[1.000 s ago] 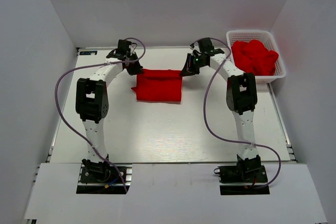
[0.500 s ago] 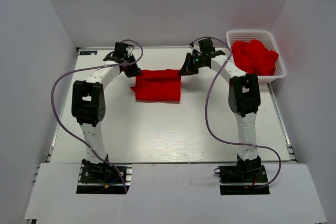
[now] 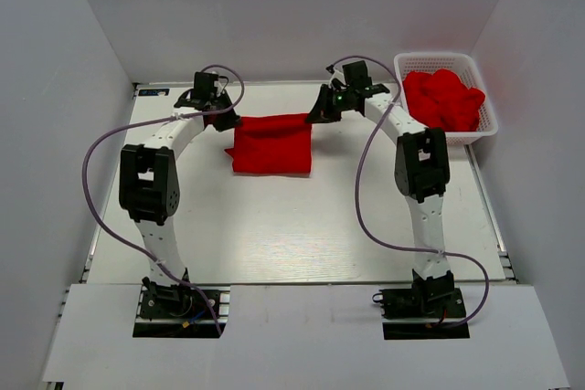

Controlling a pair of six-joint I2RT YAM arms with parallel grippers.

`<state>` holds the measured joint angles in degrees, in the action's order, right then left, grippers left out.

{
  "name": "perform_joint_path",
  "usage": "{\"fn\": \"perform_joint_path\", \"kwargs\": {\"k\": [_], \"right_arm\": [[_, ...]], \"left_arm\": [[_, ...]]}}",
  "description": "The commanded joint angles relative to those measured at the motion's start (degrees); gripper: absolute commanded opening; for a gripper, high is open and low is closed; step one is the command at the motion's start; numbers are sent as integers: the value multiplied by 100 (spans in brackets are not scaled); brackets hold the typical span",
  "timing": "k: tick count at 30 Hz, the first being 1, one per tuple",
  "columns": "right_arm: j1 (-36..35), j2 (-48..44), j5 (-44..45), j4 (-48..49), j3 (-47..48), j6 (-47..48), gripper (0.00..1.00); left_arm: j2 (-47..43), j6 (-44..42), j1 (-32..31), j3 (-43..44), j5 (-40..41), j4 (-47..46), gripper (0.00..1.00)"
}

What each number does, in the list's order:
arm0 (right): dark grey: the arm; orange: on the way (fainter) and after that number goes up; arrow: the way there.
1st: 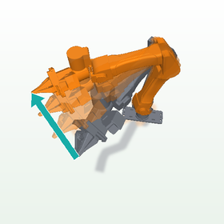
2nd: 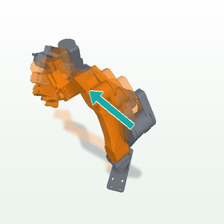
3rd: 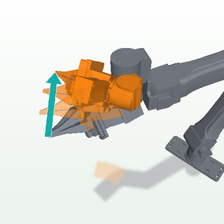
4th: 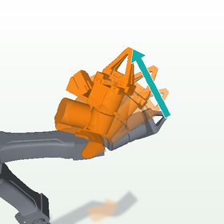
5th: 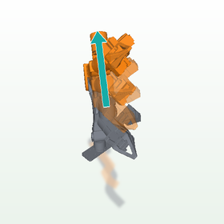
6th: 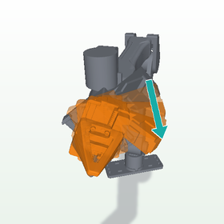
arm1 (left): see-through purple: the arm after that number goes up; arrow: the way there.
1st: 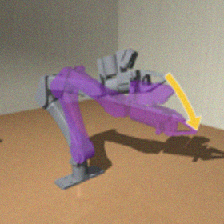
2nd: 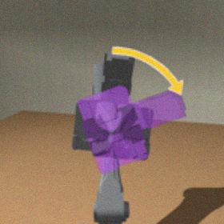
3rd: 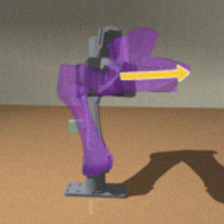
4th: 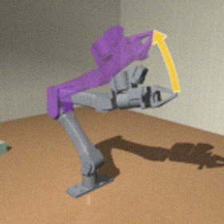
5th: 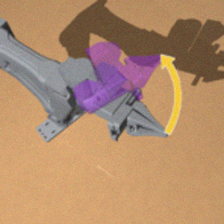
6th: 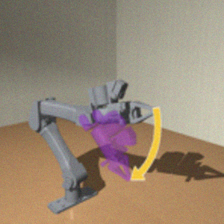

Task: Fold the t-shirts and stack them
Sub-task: Fold the long partially folded tshirt into a neat square, then put the neatly folded tshirt into the corner of the board with the left arm

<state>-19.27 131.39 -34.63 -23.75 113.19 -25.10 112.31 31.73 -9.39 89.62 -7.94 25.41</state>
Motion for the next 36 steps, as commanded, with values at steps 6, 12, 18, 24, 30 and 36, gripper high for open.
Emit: {"fn": "perform_joint_path", "kwargs": {"k": [6,12,18,24,30,36], "right_arm": [[11,659,-96,792,362,-258,4],[19,835,-228,2562,362,-829,22],[90,1037,-334,4314,520,-2094,90],[98,959,535,3660,950,-1965,90],[125,142,976,2218,389,-743,90],[37,-833,1169,987,-586,400,90]], "left_arm": [[405,-70,200,169,3,-326,0],[950,114,341,679,-355,-632,27],[1302,527,569,1495,-735,-994,100],[1504,633,737,1998,-866,-881,100],[943,-42,789,1550,-937,-608,100],[459,-1264,534,760,-963,-71,100]]}}
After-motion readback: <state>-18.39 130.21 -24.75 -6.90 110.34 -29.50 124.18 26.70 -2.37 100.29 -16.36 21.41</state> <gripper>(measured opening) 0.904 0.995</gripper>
